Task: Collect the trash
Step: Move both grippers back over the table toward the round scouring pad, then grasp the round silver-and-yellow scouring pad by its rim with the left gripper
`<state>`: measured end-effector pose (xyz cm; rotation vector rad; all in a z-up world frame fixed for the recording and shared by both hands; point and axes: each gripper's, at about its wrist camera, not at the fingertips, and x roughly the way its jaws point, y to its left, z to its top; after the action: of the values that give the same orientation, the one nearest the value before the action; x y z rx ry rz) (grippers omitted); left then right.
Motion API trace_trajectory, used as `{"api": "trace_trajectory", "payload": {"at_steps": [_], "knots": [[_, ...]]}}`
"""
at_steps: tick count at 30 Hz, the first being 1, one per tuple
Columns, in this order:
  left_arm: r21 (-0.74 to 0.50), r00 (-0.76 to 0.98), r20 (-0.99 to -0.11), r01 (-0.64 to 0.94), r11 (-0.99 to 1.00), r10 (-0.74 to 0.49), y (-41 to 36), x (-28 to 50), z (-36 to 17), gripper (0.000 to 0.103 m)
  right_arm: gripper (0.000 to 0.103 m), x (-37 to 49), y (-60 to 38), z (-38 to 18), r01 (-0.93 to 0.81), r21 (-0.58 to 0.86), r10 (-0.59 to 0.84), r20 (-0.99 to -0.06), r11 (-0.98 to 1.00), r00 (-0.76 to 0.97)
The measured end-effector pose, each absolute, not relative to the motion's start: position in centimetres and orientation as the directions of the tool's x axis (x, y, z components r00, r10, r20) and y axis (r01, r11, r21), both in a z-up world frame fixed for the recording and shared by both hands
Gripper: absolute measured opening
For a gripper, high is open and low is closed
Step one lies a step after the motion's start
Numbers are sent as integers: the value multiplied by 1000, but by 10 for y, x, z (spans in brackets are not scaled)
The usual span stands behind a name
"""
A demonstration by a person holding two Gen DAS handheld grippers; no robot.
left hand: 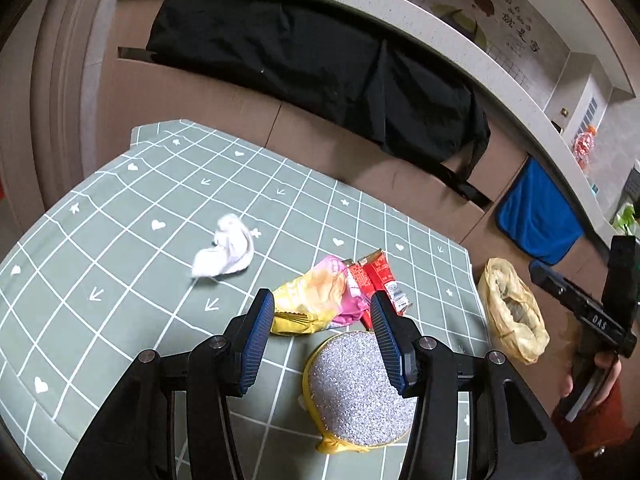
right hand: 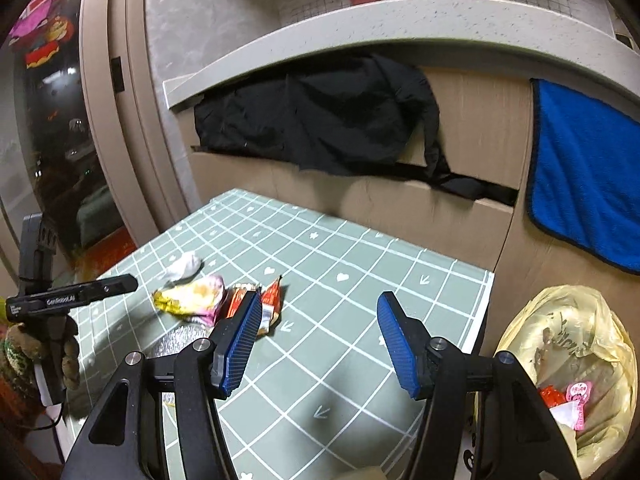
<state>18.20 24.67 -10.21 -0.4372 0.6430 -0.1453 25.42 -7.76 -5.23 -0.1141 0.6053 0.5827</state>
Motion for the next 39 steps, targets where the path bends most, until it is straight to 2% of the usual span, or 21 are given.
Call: {"api": "trace_trajectory", "payload": {"at_steps": [5, 10, 15, 19, 20, 23, 26, 33, 39], "knots": [[-417, 808, -550, -45, 908, -213, 260, 193, -100, 56, 58, 255, -80, -65, -543, 95, 487, -590, 834, 644], [-393, 772, -612, -107, 913, -173, 275, 217, -110, 57, 58, 253, -80, -75, -546, 121, 497, -609, 829, 619], [-443, 729, -623, -30, 896, -283, 260, 214, -120, 57, 58, 249, -79, -88, -559, 127, 501, -634, 819, 590], [-468, 686, -640, 10, 884, -347, 242, 201, -129, 57, 58, 246, -70, -101, -588, 187, 542, -666, 787, 513], [-483, 680, -640, 4, 876, -357, 241, 198, -132, 57, 56, 243, -63, -106, -609, 210, 564, -674, 765, 476], [-528, 671, -635, -14, 849, -384, 242, 191, -138, 57, 31, 234, -38, -117, -673, 270, 625, -693, 688, 360], [-538, 665, -639, -27, 843, -387, 244, 186, -143, 57, 20, 221, -6, -124, -730, 274, 645, -708, 626, 287], [-565, 653, -643, -52, 823, -401, 245, 186, -151, 57, 18, 214, 34, -151, -758, 258, 604, -767, 600, 217], [-595, 650, -633, -61, 801, -420, 250, 189, -157, 57, 15, 217, 25, -157, -745, 272, 603, -769, 610, 213]]}}
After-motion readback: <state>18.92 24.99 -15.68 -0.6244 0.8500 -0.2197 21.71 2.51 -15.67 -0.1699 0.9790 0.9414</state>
